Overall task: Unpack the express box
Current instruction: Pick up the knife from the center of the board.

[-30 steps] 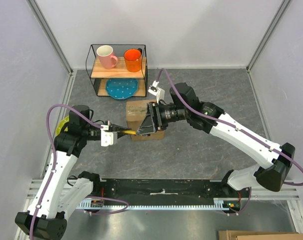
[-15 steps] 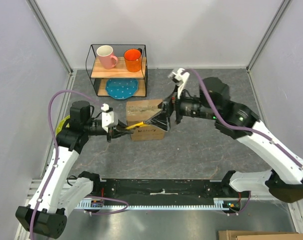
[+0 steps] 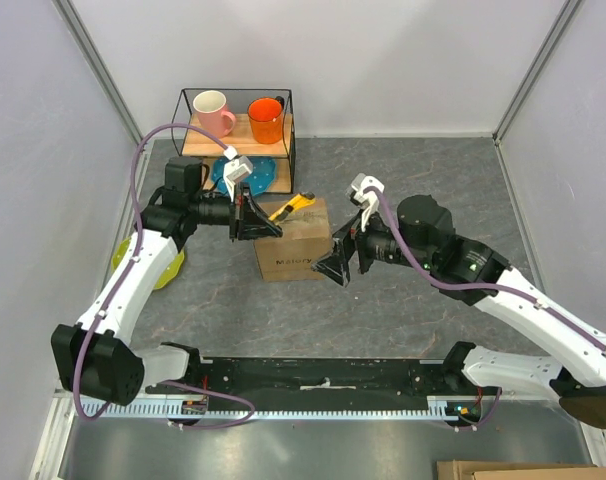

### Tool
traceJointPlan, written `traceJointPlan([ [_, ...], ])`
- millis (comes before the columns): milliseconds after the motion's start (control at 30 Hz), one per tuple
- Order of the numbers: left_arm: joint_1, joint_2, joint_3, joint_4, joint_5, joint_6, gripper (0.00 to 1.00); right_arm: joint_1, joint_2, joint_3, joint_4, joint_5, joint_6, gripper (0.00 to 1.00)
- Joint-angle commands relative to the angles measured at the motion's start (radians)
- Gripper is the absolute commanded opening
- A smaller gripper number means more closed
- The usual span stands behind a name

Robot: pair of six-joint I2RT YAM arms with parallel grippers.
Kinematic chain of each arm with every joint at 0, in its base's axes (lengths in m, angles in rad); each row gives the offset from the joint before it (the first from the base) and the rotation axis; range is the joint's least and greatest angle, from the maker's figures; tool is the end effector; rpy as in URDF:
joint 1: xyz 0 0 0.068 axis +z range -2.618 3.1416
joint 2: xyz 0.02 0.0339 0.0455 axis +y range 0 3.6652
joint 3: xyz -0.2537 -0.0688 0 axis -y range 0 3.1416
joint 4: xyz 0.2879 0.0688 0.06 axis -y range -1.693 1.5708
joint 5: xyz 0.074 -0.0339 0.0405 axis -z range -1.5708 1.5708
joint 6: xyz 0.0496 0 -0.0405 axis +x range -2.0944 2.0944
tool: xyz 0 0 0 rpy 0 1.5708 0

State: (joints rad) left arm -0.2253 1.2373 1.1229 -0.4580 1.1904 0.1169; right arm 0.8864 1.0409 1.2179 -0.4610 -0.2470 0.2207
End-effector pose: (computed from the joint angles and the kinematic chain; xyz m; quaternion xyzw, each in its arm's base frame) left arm 0.2894 -0.1136 0.3299 0.3883 0.6707 -0.5130 0.3691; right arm 0.1688 0.2260 0.4080 -0.3293 0.7262 0.3968 0.4546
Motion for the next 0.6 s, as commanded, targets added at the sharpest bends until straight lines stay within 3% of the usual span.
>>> traceJointPlan([
  [0,-0.02,-0.009,0.049,0.035,0.21,-0.108,0.02,0.0,-0.01,-0.04,0.192,-0.03,0.029,0.98],
  [167,-0.055,-0.031,0.038,0.041,0.333,-0.19,0.02,-0.001,0.018,-0.054,0.358,-0.103,0.065,0.98],
  [567,-0.129,-0.116,-0.012,0.119,0.302,-0.278,0.02,-0.001,0.146,-0.046,0.561,-0.17,0.147,0.92],
])
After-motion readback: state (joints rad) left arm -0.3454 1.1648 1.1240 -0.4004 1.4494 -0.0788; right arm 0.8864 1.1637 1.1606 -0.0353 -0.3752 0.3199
